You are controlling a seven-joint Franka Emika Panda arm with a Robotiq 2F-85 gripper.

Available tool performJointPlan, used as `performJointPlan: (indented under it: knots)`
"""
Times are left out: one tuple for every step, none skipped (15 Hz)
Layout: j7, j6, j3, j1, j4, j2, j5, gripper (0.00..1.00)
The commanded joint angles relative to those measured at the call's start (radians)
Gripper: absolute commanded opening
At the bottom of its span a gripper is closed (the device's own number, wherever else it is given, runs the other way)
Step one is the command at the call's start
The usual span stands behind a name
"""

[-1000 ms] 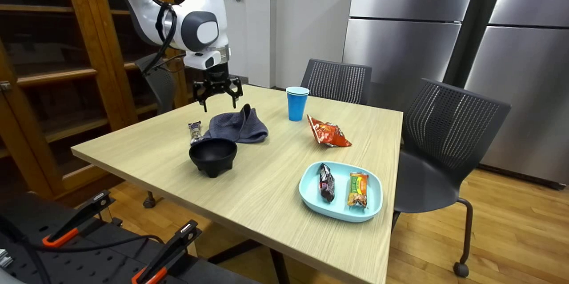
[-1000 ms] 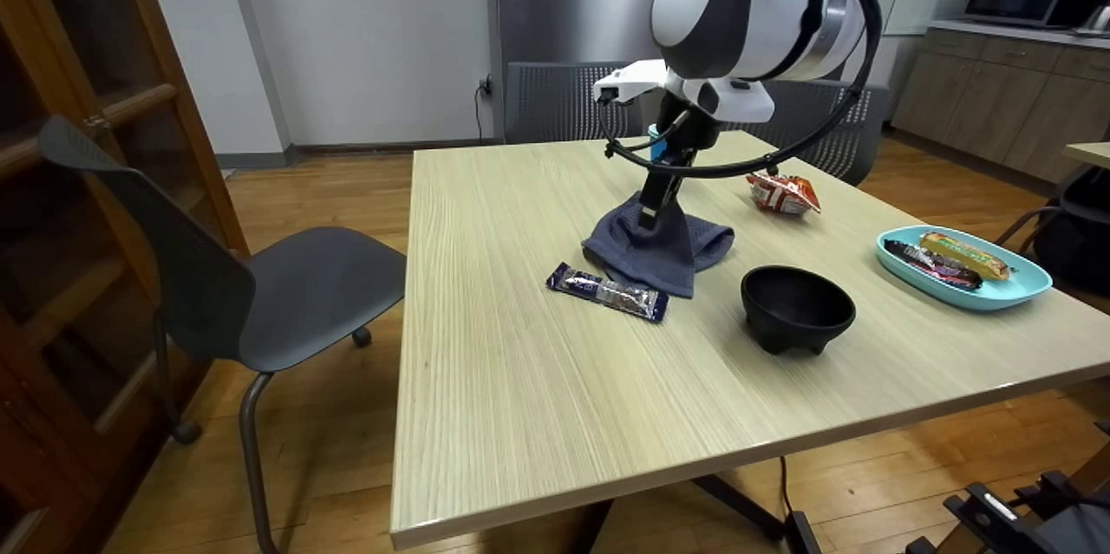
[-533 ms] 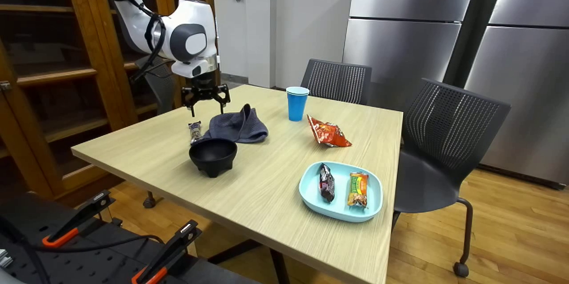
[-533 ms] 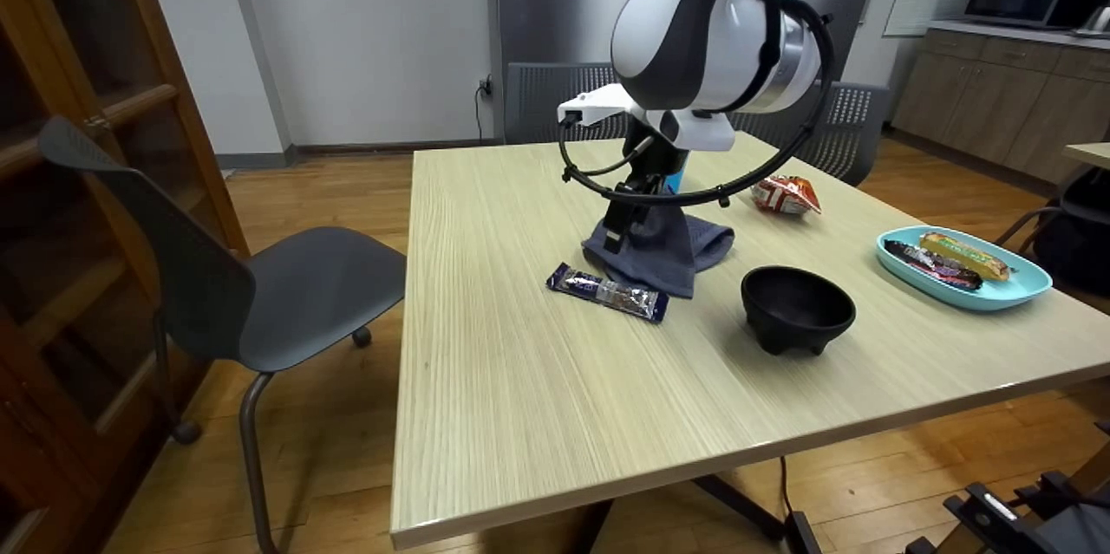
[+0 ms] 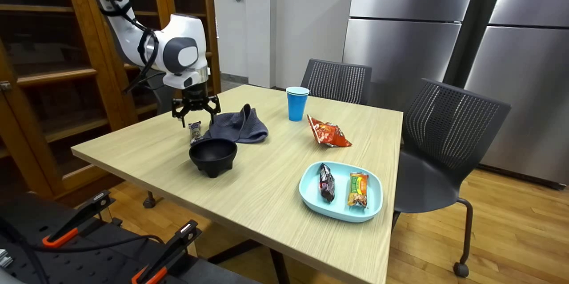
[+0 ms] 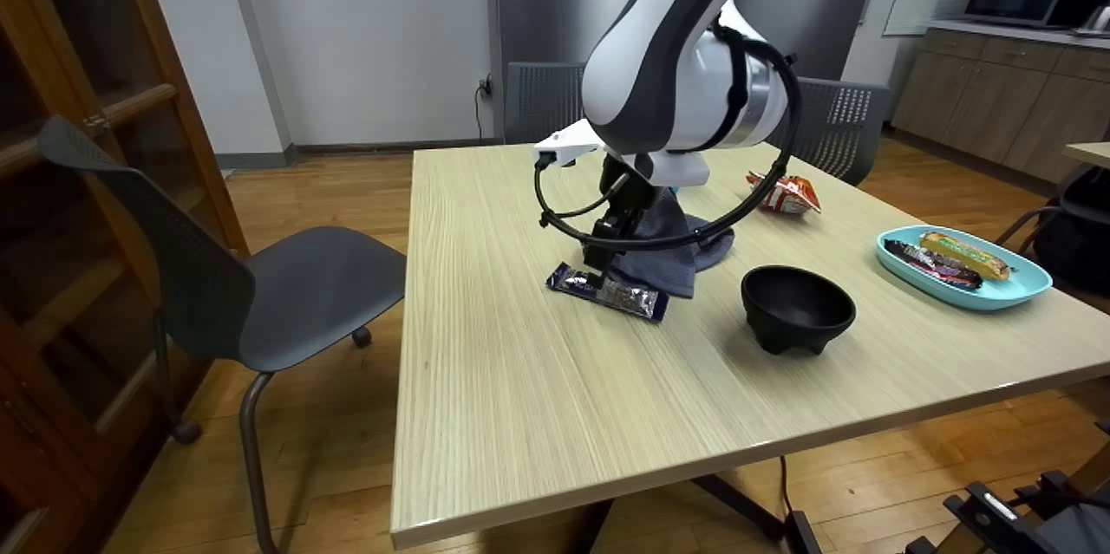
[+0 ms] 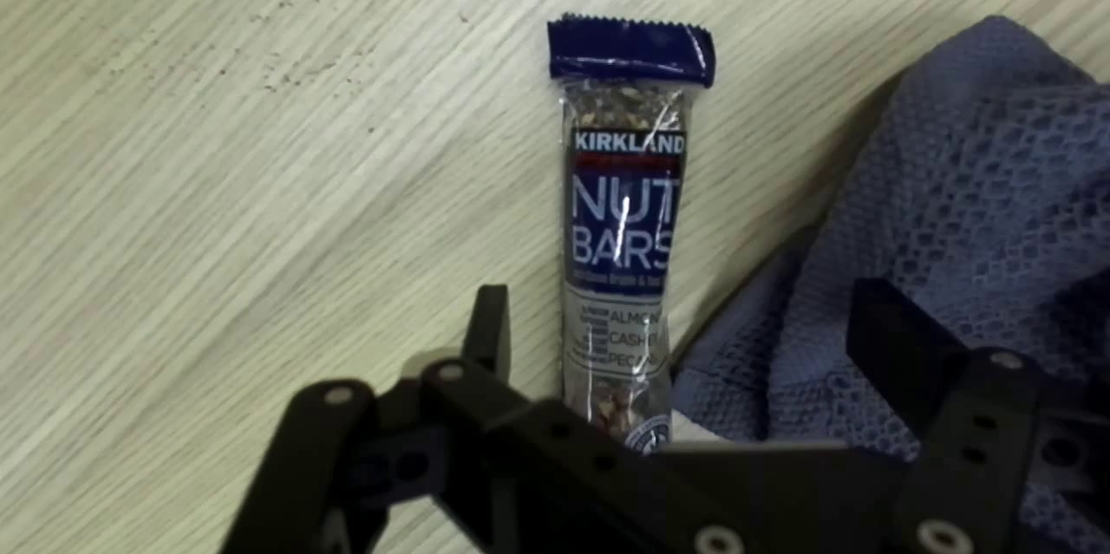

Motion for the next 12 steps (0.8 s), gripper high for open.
performJointPlan:
  knots:
    - [0.030,-0.052,-0.010,0.017,0.066,0.045,-0.016,1.00]
    - [0.032,-0.058,-0.013,0.021,0.075,0.054,-0.018,1.00]
    - [0.032,-0.069,-0.011,0.020,0.087,0.065,-0.017,1.00]
    - [0.027,-0.079,-0.008,0.017,0.094,0.071,-0.016,1.00]
    - [0.028,-0.090,-0.008,0.018,0.102,0.077,-0.017,1.00]
    - [0.025,-0.098,-0.005,0.019,0.107,0.079,-0.019,1.00]
    - [0.024,-0.104,-0.005,0.021,0.111,0.082,-0.021,1.00]
    - [0.024,-0.109,-0.006,0.024,0.116,0.085,-0.025,1.00]
    - [0.025,-0.116,-0.006,0.026,0.122,0.088,-0.028,1.00]
    - [0.025,-0.122,-0.006,0.026,0.126,0.090,-0.030,1.00]
    - [0.025,-0.128,-0.005,0.027,0.131,0.091,-0.032,1.00]
    - [0.024,-0.133,-0.004,0.026,0.136,0.094,-0.033,1.00]
